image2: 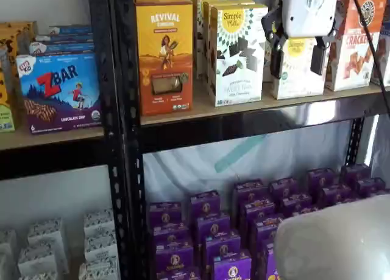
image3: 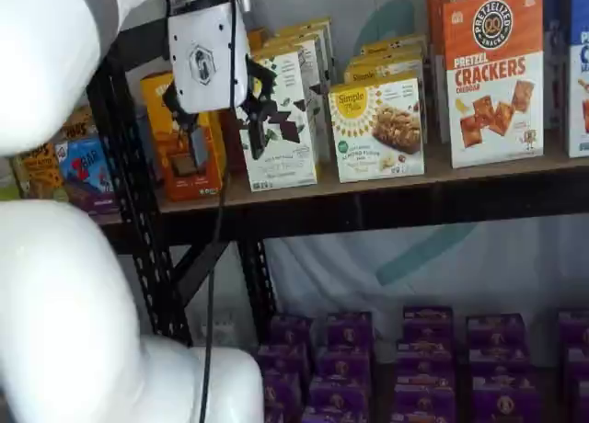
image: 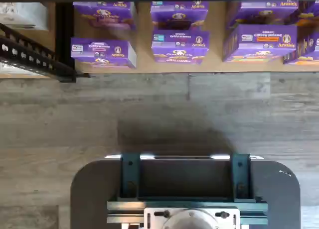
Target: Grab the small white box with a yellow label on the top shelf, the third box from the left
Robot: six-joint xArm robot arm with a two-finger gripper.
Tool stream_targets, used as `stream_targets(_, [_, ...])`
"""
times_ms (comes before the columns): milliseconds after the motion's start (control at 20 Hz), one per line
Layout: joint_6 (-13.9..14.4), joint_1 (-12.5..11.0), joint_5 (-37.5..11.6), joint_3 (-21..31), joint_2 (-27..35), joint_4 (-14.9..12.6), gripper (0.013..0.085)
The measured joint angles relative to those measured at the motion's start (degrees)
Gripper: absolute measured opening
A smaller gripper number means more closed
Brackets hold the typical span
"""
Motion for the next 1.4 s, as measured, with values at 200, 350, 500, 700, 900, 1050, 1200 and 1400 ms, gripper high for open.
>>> stream_targets(200, [-1.99, -3.48, -2.34, 1.40, -1.44, 3.84, 0.0850])
stream_targets(350, [-1.93, -3.21, -2.34, 1.55, -1.33, 3.51, 0.0850])
stream_targets(500, [-1.88, -2.70, -3.25, 2.15, -1.51, 2.45, 0.0850])
stream_targets(700, [-4.45, -4.69, -5.84, 3.23, -1.36, 0.79, 0.0850])
stream_targets(900, [-10.19, -10.13, -10.10, 3.94, -0.09, -0.44, 0.0850])
stream_targets(1050, [-16.07, -16.47, -13.99, 3.78, 1.93, 1.55, 0.0850])
stream_targets(1200, [-19.55, -19.85, -17.84, 3.19, 4.22, 1.86, 0.0850])
stream_targets(1400, [-22.67, -22.88, -21.56, 1.15, 8.35, 2.18, 0.0850])
